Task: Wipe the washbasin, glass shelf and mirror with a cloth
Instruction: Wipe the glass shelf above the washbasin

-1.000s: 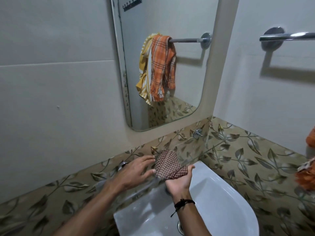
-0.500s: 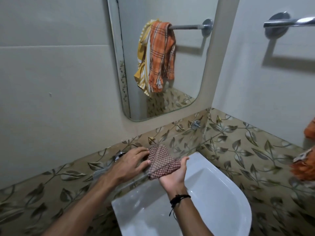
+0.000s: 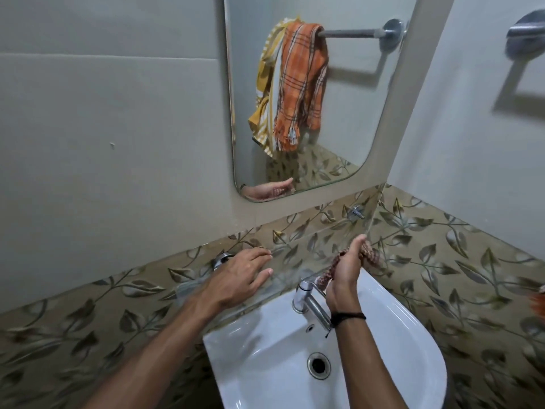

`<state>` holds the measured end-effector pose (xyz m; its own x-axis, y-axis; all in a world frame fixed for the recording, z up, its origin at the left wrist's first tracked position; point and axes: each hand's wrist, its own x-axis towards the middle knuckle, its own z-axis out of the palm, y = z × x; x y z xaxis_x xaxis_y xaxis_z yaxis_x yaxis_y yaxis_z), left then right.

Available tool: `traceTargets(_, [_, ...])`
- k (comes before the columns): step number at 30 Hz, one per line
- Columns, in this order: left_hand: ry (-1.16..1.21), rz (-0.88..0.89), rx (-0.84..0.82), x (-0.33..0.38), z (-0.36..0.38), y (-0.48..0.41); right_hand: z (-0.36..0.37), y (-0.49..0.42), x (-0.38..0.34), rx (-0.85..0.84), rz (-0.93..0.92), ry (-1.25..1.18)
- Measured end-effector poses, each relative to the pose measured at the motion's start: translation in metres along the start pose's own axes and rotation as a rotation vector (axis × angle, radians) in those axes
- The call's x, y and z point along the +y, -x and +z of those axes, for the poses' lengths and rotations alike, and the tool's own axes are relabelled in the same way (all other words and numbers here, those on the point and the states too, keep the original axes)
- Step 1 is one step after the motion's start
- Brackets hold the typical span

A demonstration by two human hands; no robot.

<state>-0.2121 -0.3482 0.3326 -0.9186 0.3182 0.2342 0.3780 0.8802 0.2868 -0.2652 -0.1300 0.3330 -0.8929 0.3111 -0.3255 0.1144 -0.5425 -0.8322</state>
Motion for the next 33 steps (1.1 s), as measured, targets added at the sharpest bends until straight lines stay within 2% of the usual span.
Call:
traceTargets(2, [-0.001, 0.008, 0.005, -0.002, 0.000, 0.000, 0.010, -0.009, 0.004, 0.134, -0.064, 0.477])
traceTargets(3, [-0.005, 0.009, 0.005, -0.002, 0.000, 0.000, 0.011, -0.013, 0.008, 0.167, -0.152, 0.695])
traceTargets(6, [-0.006, 0.008, 0.003, -0.002, 0.000, 0.001, 0.011, -0.019, 0.013, 0.129, -0.430, 1.153])
traceTargets(9, [-0.001, 0.031, 0.012, -0.002, 0.000, 0.000, 0.009, -0.023, 0.010, 0.056, -0.501, 1.514])
traceTargets(13, [0.000, 0.064, 0.059, -0.002, 0.001, 0.000, 0.011, -0.019, 0.003, -0.080, -0.531, 1.636])
traceTargets(18, [0.054, 0.091, 0.198, -0.005, -0.002, 0.004, 0.008, 0.019, 0.024, -0.335, -0.762, 1.782])
traceTargets(21, [0.079, 0.048, 0.275, -0.006, -0.009, 0.016, 0.000, 0.034, 0.032, -0.459, -0.847, 1.765])
traceTargets(25, [0.014, -0.075, 0.227, -0.017, -0.015, 0.050, -0.005, 0.007, 0.012, -0.587, -0.854, 1.739])
traceTargets(27, [0.009, -0.138, 0.212, -0.022, -0.013, 0.068, -0.003, -0.009, 0.002, -0.574, -0.823, 1.772])
traceTargets(30, [0.033, -0.199, 0.209, -0.021, -0.008, 0.077, -0.001, -0.007, 0.005, -0.454, -0.836, 1.784])
traceTargets(33, [0.054, -0.234, 0.211, -0.020, -0.008, 0.071, 0.006, 0.025, 0.025, -0.514, -0.882, 1.722])
